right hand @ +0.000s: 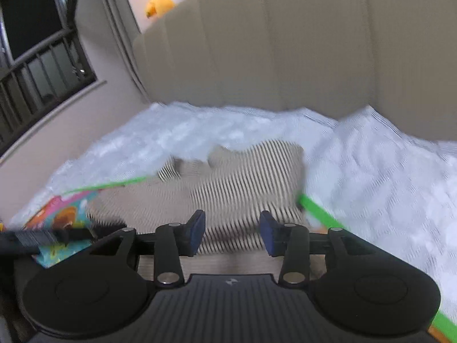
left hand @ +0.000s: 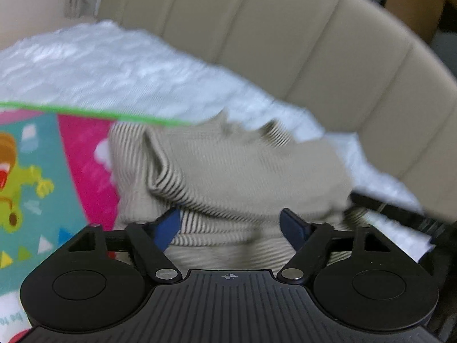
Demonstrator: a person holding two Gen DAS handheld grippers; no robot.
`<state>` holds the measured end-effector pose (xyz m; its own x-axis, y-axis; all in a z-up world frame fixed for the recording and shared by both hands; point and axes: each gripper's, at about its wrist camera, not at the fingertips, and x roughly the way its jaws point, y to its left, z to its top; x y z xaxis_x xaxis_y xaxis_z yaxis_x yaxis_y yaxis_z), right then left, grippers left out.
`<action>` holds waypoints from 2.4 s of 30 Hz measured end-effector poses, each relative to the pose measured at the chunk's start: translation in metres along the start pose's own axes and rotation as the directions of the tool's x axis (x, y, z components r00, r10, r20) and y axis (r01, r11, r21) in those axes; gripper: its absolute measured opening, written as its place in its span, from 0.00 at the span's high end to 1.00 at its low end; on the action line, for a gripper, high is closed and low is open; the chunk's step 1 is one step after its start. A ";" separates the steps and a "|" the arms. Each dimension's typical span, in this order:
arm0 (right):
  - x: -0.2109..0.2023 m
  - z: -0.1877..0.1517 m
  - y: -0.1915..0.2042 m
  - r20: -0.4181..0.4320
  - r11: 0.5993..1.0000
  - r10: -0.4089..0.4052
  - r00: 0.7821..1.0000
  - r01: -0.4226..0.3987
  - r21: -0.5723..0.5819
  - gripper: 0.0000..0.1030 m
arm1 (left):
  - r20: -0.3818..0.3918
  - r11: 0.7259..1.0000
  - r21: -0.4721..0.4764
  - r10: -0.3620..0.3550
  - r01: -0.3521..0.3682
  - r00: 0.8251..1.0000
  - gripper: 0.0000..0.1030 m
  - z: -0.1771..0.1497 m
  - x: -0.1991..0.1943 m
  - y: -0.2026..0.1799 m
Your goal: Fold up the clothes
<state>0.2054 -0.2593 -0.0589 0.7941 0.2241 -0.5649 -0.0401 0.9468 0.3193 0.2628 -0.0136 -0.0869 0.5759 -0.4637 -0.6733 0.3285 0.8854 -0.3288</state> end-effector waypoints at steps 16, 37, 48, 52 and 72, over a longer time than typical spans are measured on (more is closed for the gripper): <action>0.038 -0.020 -0.010 -0.123 0.999 -0.036 0.992 0.032 -0.028 0.48 | 0.096 0.997 -0.003 0.072 -0.072 0.993 0.25 0.012 -0.036 0.011; 0.024 -0.014 -0.007 -0.037 0.991 -0.124 0.992 0.121 -0.061 0.47 | 0.105 0.997 -0.052 0.063 -0.058 0.992 0.23 0.010 -0.036 0.016; 0.018 -0.011 0.000 -0.024 0.982 -0.163 0.986 0.160 -0.097 0.47 | 0.032 0.995 -0.099 0.025 -0.021 0.999 0.28 0.000 -0.016 0.023; -0.001 -0.001 -0.001 0.093 0.980 -0.178 0.980 0.186 -0.075 0.47 | 0.049 0.996 -0.063 0.062 -0.059 0.997 0.28 0.002 -0.020 0.020; 0.031 -0.021 0.008 -0.105 0.975 -0.151 0.983 0.131 -0.180 0.47 | 0.040 0.996 -0.088 0.022 -0.019 0.999 0.23 0.000 -0.011 0.017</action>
<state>0.2172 -0.2396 -0.0902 0.7228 0.1014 -0.6836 -0.0441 0.9939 0.1008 0.2616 0.0067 -0.0852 0.6126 -0.4446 -0.6534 0.2503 0.8934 -0.3732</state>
